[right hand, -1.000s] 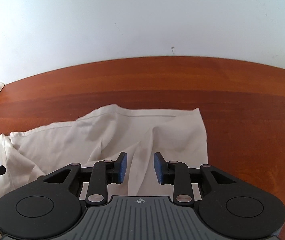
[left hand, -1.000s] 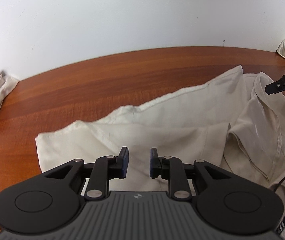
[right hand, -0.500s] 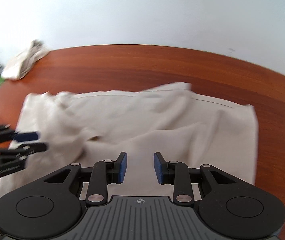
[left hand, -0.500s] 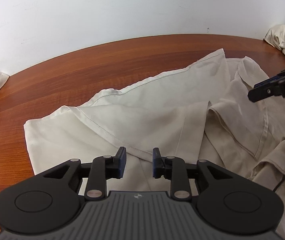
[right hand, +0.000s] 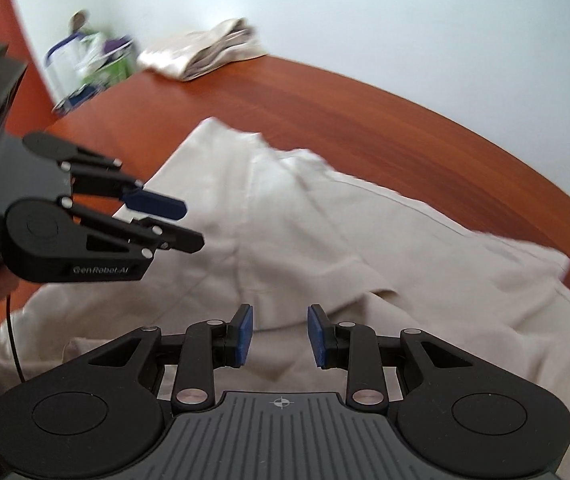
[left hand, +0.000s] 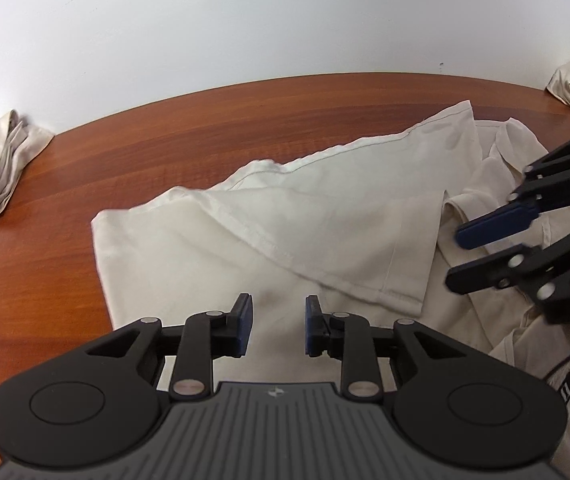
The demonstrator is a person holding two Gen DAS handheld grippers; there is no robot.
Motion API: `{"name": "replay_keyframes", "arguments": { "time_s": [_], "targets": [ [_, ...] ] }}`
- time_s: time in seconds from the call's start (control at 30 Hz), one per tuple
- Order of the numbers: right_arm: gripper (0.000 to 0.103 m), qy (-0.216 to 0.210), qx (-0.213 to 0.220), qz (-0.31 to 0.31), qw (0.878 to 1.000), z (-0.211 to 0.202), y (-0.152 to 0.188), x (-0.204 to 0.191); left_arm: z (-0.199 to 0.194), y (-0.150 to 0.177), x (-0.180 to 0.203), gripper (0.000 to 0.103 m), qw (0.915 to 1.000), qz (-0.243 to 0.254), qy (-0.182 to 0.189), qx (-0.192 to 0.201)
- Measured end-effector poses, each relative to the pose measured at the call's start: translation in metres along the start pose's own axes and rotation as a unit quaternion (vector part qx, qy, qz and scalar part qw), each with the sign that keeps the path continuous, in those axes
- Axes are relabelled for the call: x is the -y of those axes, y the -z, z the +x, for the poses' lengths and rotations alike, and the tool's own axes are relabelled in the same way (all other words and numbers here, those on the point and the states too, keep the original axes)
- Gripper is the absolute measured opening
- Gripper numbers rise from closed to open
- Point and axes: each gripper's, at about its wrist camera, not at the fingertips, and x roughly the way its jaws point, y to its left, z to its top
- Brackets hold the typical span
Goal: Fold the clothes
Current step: 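Smooth the spread shirt with both open tools, moving over its body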
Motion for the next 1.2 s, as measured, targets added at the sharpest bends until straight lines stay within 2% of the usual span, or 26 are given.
{"name": "replay_keyframes", "arguments": {
  "time_s": [0.13,0.2,0.37,0.43,0.53,0.6,0.73,0.87,1.03,1.1,1.13,1.2],
  "targets": [
    [0.034,-0.003,-0.009,-0.046,0.999,0.012,-0.002,-0.014,-0.006,0.007,-0.005,0.031,0.9999,-0.011,0.001,-0.007],
    [0.038,-0.003,-0.015,-0.067,0.998,0.020,-0.002,-0.019,-0.010,0.010,-0.006,0.031,0.9998,-0.014,0.004,-0.009],
    [0.037,0.000,-0.026,-0.092,0.995,0.033,0.000,-0.021,-0.015,0.021,-0.008,0.031,0.9996,-0.018,0.010,-0.019],
    [0.033,0.000,-0.025,-0.090,0.996,0.034,-0.001,-0.019,-0.015,0.026,-0.009,0.031,0.9994,-0.021,0.009,-0.026],
    [0.021,0.008,-0.022,-0.090,0.996,0.033,0.000,-0.016,-0.014,0.033,-0.009,0.031,0.9990,-0.022,0.007,-0.037],
    [0.006,0.018,-0.019,-0.084,0.996,0.035,0.001,-0.013,-0.013,0.036,-0.009,0.031,0.9988,-0.023,0.007,-0.042],
    [0.005,0.025,-0.012,-0.049,0.998,0.032,-0.003,-0.001,-0.012,0.040,-0.010,0.031,0.9986,-0.028,0.004,-0.046],
    [0.005,0.045,0.024,-0.009,0.999,0.018,-0.019,0.017,-0.012,0.040,-0.014,0.031,0.9983,-0.036,-0.001,-0.045],
    [0.007,0.097,0.056,0.029,0.993,0.009,-0.045,0.047,-0.011,0.041,-0.017,0.031,0.9980,-0.042,-0.006,-0.048],
    [0.012,0.121,0.065,0.048,0.989,0.010,-0.052,0.059,-0.012,0.041,-0.018,0.031,0.9980,-0.041,-0.007,-0.047],
    [0.016,0.124,0.071,0.054,0.988,0.008,-0.055,0.064,-0.013,0.040,-0.017,0.031,0.9981,-0.041,-0.008,-0.045],
    [0.033,0.137,0.079,0.054,0.986,0.004,-0.058,0.071,-0.014,0.040,-0.016,0.031,0.9983,-0.039,-0.008,-0.042]
  ]
}}
